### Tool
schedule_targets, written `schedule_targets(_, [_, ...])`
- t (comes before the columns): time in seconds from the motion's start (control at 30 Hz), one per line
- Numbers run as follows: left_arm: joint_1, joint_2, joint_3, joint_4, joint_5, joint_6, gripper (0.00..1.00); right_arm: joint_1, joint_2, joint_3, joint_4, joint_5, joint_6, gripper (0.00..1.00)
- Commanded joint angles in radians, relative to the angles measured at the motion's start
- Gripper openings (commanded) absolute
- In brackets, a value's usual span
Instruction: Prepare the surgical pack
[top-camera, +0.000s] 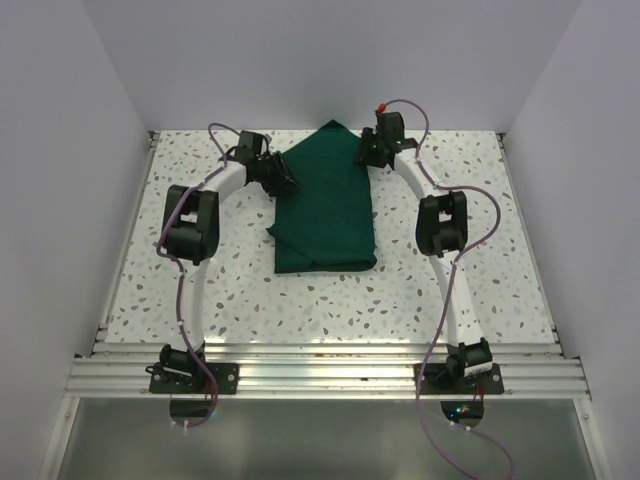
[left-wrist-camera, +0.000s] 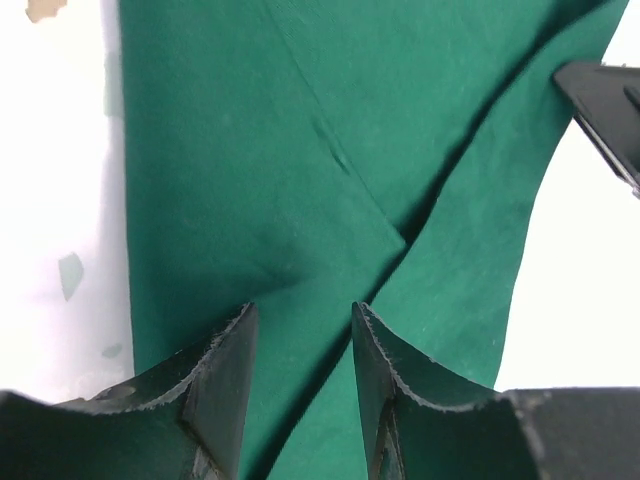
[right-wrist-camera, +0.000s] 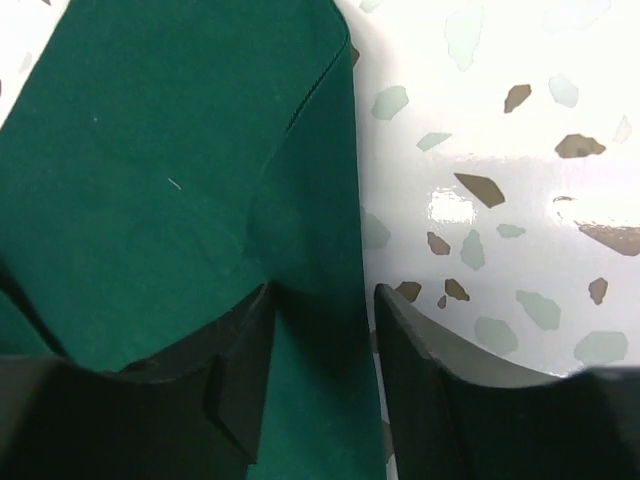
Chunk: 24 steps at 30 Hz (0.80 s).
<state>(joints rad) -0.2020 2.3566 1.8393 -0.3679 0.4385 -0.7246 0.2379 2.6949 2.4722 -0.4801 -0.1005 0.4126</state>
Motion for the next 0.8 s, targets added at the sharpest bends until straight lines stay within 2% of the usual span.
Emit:
schedule_targets(0.0, [0.021, 0.024, 0.038, 0.060, 0.016, -0.045, 0.47, 0.008, -0.007, 0.024, 0.034, 0.013, 0.032, 0.46])
schedule_targets(0.07, [0.024, 0.027, 0.032, 0.053, 0.009, -0.050, 0.46, 0.008, -0.021, -0.004, 0.041, 0.028, 0.035, 0.40])
schedule_targets(0.1, [0.027, 0.027, 0.028, 0.047, 0.006, -0.059, 0.46, 0.008, -0.033, -0.010, 0.038, 0.045, 0.034, 0.34])
schedule_targets(0.27, [0.052, 0.024, -0.032, 0.055, 0.020, -0.113, 0.44, -0.014, -0.050, 0.001, 0.012, 0.090, -0.012, 0.29])
schedule_targets(0.37, [0.055, 0.026, -0.028, 0.046, 0.011, -0.111, 0.43, -0.034, -0.072, -0.033, 0.028, 0.082, -0.044, 0.17])
schedule_targets(0.4, [0.055, 0.032, -0.026, 0.041, 0.011, -0.108, 0.43, -0.038, -0.072, -0.035, 0.029, 0.073, -0.047, 0.06])
schedule_targets(0.43, [0.055, 0.033, -0.022, 0.035, 0.014, -0.110, 0.43, -0.046, -0.063, -0.026, 0.032, 0.058, -0.055, 0.00])
schedule_targets(0.67, [0.055, 0.044, -0.020, 0.023, 0.011, -0.111, 0.42, -0.071, -0.055, -0.016, 0.041, 0.019, -0.040, 0.01])
schedule_targets(0.77, [0.055, 0.050, -0.015, 0.015, 0.016, -0.105, 0.42, -0.091, -0.038, 0.007, 0.028, -0.005, -0.021, 0.19])
